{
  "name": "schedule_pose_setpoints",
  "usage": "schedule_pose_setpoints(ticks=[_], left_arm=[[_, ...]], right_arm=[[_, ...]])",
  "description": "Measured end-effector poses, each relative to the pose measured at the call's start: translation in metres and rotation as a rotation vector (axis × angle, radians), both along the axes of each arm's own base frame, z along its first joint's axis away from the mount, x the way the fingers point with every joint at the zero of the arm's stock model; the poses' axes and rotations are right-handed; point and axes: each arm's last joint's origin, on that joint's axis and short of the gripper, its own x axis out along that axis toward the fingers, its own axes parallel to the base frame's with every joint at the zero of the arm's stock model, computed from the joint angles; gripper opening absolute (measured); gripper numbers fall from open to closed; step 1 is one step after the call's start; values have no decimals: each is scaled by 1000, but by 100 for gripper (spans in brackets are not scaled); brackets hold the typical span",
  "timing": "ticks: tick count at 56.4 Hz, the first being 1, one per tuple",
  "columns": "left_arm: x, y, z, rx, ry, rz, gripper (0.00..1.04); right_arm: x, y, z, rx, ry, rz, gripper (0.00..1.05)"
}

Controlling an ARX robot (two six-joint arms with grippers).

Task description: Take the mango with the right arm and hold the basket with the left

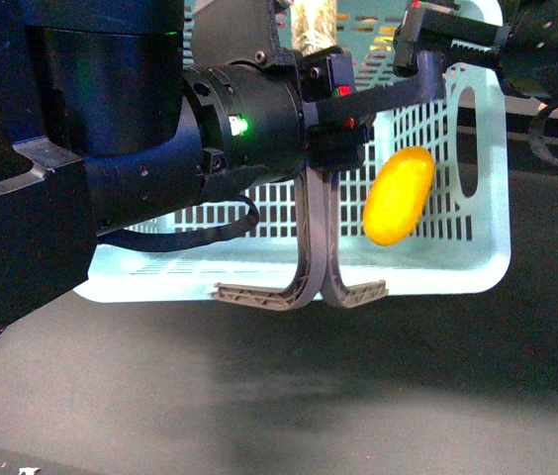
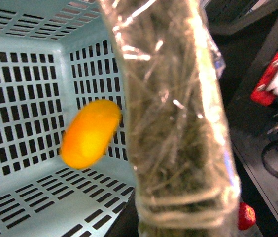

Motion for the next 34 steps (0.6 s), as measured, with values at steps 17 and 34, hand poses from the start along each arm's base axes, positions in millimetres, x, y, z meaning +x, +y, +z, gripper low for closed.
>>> schedule_pose_setpoints(ticks=[17, 34], left_arm=[[0, 1, -1, -4, 11, 20, 5], [-1, 1, -1, -6, 13, 13, 5]], right_arm=[[-47, -29, 29, 54, -73, -62, 96], [-159, -56, 37, 31, -66, -175, 96]])
